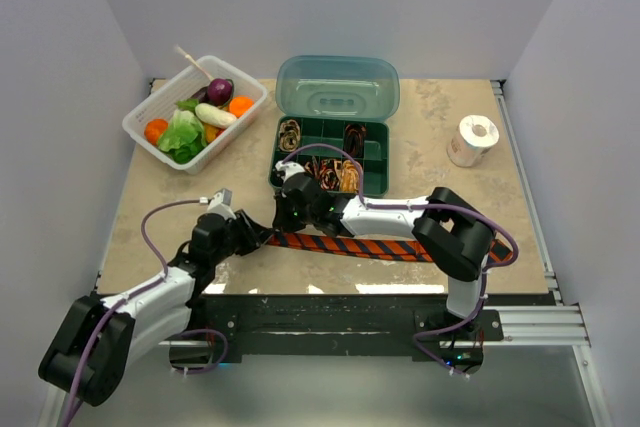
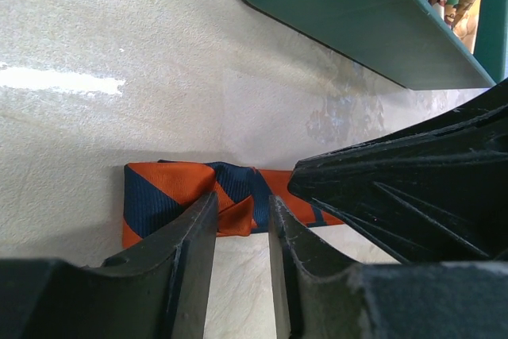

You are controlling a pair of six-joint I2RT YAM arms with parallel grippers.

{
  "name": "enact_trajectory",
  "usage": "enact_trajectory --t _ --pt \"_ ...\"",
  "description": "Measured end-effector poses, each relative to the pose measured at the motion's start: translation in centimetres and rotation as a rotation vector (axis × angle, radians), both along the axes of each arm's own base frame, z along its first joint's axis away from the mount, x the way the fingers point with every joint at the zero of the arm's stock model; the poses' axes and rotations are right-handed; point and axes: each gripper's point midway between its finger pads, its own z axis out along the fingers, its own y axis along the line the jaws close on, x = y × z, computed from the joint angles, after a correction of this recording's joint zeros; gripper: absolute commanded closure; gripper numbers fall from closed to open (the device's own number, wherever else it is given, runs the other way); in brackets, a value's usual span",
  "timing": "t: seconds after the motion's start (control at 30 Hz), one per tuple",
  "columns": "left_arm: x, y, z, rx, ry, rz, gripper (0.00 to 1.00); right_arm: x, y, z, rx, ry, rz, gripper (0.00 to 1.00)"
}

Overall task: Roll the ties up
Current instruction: Roll the tie at the center of the board.

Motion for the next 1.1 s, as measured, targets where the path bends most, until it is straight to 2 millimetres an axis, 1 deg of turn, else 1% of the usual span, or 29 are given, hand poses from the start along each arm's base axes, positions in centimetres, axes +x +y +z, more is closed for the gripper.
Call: enact_trajectory --t 0.07,0.1,0.2,0.3,0.37,0.47,0.5,0.57,0.67,0.7,0.77,0.8,0.9,1.0,1.1 --pt "0.0 0.0 0.0 -0.006 -0.004 0.001 0.74 0.0 0.0 0.0 0.000 0.001 -0.001 1.00" --pt "-0.1 0.0 0.0 -0.009 -0.003 0.003 0.80 0.0 0.0 0.0 0.001 0.000 0.000 1.00" --pt "-0.2 0.0 -0.1 -0.019 0.003 0.010 0.90 0.0 0.1 0.1 0.006 0.000 0.003 1.00" --pt "-0.3 0.1 -0.1 -0.024 0.001 0.013 0.91 0.2 0.3 -0.3 0.009 -0.002 0.004 1.00" --pt "-0.3 0.1 -0.1 -0.024 0.000 0.014 0.91 0.2 0.4 -1.4 -0.008 0.008 0.006 1.00" --pt "-0.3 0.1 -0.1 -0.024 -0.001 0.013 0.91 0.0 0.4 -3.5 -0.042 0.036 0.013 1.00" --pt "-0.3 0.1 -0.1 -0.025 -0.001 0.013 0.91 -0.1 0.6 -3.8 -0.036 0.041 0.021 1.00" --pt "-0.3 0.1 -0.1 -0.024 0.000 0.013 0.91 0.1 0.8 -3.6 -0.029 0.039 0.024 1.00" --pt "-0.3 0.1 -0.1 -0.024 -0.002 0.013 0.87 0.0 0.8 -3.7 -0.032 0.039 0.025 1.00" --pt "-0.3 0.1 -0.1 -0.024 -0.003 0.013 0.80 0.1 0.8 -3.7 -0.033 0.038 0.025 1.00" --pt "-0.4 0.3 -0.1 -0.015 0.000 0.019 0.73 0.1 0.8 -3.7 -0.033 0.038 0.026 1.00" --pt "-0.4 0.4 -0.1 -0.008 0.001 0.025 0.66 0.1 0.8 -3.7 -0.034 0.037 0.027 1.00" --pt "-0.1 1.0 0.5 0.014 -0.004 0.051 0.51 0.1 0.7 -3.7 -0.034 0.033 0.026 1.00" --pt "0.8 1.6 2.1 0.041 -0.026 0.093 0.45 0.0 0.5 -3.7 -0.030 0.025 0.023 1.00" --pt "1.4 2.2 3.0 0.070 -0.028 0.129 0.44 0.0 0.3 -3.8 -0.027 0.019 0.024 1.00"
